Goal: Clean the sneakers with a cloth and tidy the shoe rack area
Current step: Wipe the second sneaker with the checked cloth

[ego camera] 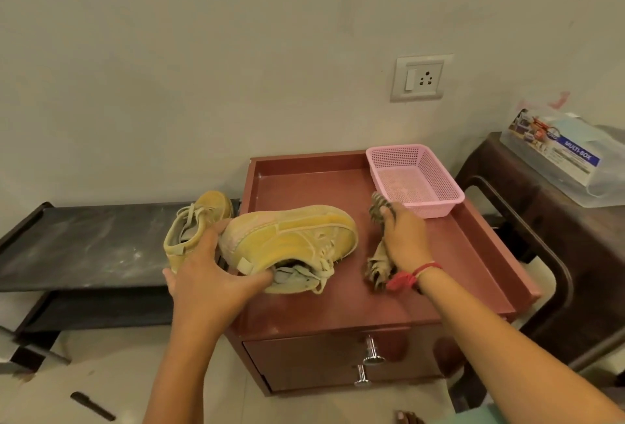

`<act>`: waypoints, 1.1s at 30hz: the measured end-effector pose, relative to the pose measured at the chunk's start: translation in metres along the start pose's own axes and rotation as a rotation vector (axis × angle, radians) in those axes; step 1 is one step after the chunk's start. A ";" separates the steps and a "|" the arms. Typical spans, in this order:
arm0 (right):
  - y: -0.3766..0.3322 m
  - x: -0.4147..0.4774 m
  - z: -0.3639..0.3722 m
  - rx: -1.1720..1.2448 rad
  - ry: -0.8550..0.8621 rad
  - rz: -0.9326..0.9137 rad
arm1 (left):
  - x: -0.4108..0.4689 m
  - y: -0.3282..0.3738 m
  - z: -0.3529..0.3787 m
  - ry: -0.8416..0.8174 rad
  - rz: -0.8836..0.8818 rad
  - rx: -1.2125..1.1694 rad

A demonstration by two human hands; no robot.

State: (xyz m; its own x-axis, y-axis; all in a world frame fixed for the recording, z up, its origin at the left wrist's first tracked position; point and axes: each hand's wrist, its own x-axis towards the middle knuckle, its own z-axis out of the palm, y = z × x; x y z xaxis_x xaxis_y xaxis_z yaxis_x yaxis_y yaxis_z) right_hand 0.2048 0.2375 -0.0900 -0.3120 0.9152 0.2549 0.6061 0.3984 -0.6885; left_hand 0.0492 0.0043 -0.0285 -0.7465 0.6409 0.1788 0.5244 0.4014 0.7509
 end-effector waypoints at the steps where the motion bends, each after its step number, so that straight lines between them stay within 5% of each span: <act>1: -0.003 0.003 -0.013 0.051 0.068 -0.021 | 0.001 0.001 -0.002 0.003 0.024 -0.037; 6: -0.036 0.002 -0.058 0.378 0.036 -0.275 | 0.006 0.009 -0.011 -0.118 0.180 -0.167; 9: -0.064 -0.011 -0.062 0.613 -0.219 -0.333 | 0.008 0.018 -0.014 -0.183 0.281 -0.057; 12: -0.078 -0.024 -0.054 0.557 -0.538 -0.380 | 0.007 0.031 -0.014 -0.264 0.398 0.020; 15: -0.082 -0.033 -0.045 0.580 -0.633 -0.392 | 0.007 0.033 -0.013 -0.299 0.453 0.078; 20: -0.080 -0.045 -0.038 0.679 -0.375 -0.325 | 0.008 0.021 -0.005 0.119 0.100 0.008; 27: -0.084 -0.071 -0.020 0.672 -0.324 -0.328 | 0.014 0.035 0.003 0.032 -0.439 -0.640; 33: -0.084 -0.077 -0.019 0.552 -0.522 -0.421 | 0.011 0.032 0.008 -0.050 -0.376 -0.387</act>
State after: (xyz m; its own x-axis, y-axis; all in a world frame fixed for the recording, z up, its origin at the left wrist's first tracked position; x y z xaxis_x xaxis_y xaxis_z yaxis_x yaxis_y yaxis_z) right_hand 0.1920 0.1351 -0.0391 -0.8083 0.4999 0.3111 -0.0342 0.4876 -0.8724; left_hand 0.0615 0.0299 -0.0076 -0.8283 0.5336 -0.1708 0.0289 0.3451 0.9381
